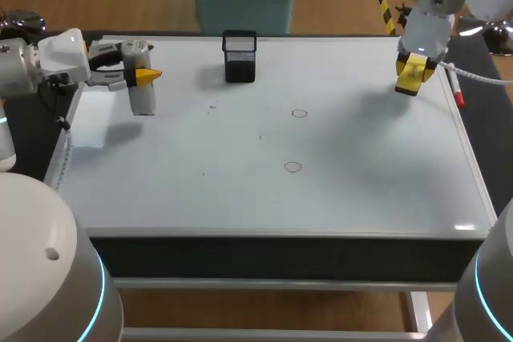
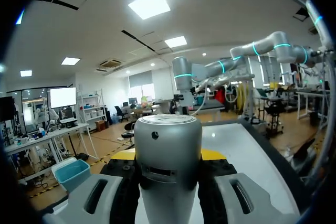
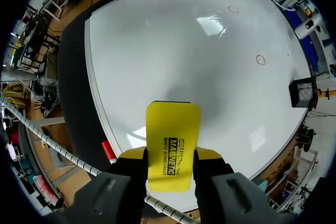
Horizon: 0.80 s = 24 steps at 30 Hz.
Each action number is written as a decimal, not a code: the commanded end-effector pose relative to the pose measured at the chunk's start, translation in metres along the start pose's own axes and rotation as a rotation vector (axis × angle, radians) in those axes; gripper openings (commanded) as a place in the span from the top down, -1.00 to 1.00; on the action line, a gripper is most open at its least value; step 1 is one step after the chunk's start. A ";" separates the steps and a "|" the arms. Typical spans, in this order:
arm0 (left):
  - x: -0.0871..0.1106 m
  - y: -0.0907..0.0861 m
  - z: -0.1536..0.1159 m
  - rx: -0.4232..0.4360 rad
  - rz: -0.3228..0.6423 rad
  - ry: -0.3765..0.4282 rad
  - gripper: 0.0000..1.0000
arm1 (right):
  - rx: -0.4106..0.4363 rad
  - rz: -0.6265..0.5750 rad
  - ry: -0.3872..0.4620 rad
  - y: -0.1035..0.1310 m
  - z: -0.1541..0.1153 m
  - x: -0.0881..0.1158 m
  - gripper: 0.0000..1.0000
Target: Pick up the inspection probe, press it on each red-marked spot on the whiteboard one by one, put down the probe, pick up the eraser, and wipe off all the red marks.
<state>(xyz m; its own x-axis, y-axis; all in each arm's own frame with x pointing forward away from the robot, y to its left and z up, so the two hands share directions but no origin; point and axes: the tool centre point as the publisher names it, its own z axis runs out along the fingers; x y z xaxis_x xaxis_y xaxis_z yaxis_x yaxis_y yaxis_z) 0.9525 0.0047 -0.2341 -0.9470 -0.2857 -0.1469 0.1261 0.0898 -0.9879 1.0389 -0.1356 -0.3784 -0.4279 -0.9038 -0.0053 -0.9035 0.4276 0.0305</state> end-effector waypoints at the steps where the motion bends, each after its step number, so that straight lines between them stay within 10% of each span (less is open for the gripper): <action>1: 0.013 -0.008 0.015 0.002 0.002 0.017 1.00 | 0.001 -0.003 0.003 0.000 -0.001 0.000 1.00; 16: 0.082 -0.023 0.146 0.042 0.034 0.328 1.00 | 0.001 -0.003 0.003 0.000 -0.001 0.000 1.00; 24: 0.086 -0.025 0.209 0.097 -0.029 0.300 1.00 | 0.001 -0.003 0.003 0.000 -0.001 0.000 1.00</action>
<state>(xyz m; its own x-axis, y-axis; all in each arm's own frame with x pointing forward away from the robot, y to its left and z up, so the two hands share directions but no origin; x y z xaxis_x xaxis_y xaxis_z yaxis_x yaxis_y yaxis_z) 0.9180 -0.1828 -0.2234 -0.9934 0.0055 -0.1145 0.1145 0.0015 -0.9934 1.0386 -0.1356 -0.3781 -0.4278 -0.9039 -0.0052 -0.9035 0.4275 0.0296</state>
